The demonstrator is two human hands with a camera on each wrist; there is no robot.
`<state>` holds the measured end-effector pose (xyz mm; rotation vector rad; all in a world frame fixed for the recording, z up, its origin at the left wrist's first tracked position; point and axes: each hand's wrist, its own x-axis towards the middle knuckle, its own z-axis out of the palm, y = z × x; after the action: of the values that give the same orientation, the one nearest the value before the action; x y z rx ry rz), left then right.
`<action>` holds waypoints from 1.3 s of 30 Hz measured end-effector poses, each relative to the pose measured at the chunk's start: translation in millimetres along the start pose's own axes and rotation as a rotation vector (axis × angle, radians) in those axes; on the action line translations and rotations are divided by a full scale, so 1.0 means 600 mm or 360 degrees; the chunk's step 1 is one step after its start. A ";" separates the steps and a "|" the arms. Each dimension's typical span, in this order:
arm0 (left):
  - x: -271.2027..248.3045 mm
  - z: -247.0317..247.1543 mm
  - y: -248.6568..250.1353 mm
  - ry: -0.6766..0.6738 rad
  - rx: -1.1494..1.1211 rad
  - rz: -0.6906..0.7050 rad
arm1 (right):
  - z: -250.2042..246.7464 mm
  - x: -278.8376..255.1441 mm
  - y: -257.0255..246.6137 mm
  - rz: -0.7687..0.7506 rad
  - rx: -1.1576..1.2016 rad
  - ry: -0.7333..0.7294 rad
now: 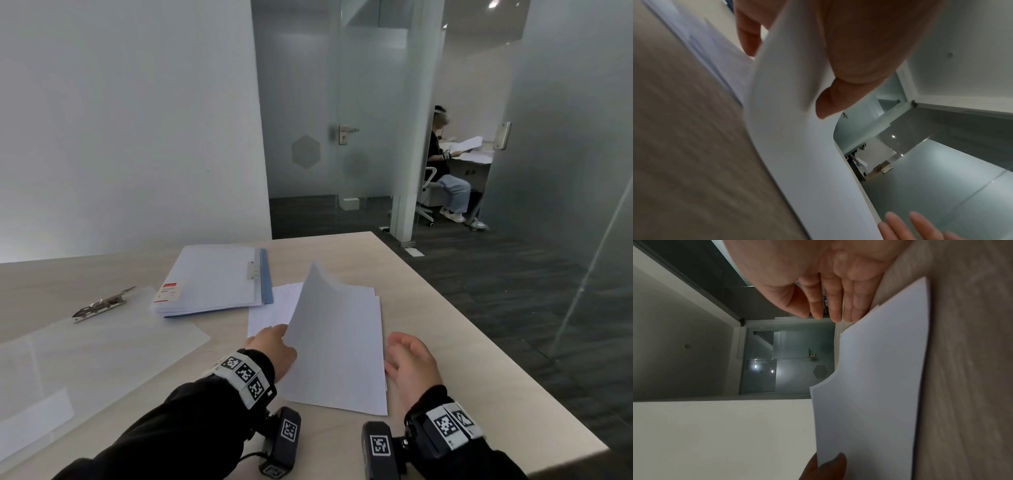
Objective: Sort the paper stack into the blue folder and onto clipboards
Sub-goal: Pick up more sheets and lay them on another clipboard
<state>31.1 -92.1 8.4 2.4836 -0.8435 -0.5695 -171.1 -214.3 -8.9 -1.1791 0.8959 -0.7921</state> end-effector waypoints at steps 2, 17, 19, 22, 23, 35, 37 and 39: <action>0.002 0.002 -0.003 -0.0089 0.0036 -0.0041 | 0.001 -0.005 0.000 0.0016 -0.0031 0.0008; -0.005 0.001 0.001 -0.0156 0.0330 -0.0131 | 0.004 -0.017 -0.011 0.0038 0.0048 -0.0026; -0.006 0.006 0.005 -0.0174 0.0377 -0.0083 | -0.003 -0.020 -0.013 0.0066 0.0108 -0.0021; -0.010 0.022 0.014 -0.0157 0.0441 -0.0014 | -0.024 -0.024 -0.016 0.0100 0.0154 0.0022; -0.013 0.029 0.020 -0.0153 0.0459 0.0011 | -0.034 -0.024 -0.015 0.0110 0.0172 0.0042; -0.048 0.055 0.070 -0.0165 0.0044 0.0183 | -0.107 -0.039 -0.031 0.0194 0.0289 0.0116; -0.051 0.053 0.065 -0.0128 -0.0083 0.0185 | -0.107 -0.039 -0.032 0.0208 0.0295 0.0112; -0.056 0.049 0.060 -0.0104 -0.0223 0.0208 | -0.107 -0.039 -0.031 0.0209 0.0291 0.0109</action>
<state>-24.9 -104.5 11.7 2.2760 -0.9492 -0.6441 -239.9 -224.7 4.2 -0.9288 0.9272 -0.7939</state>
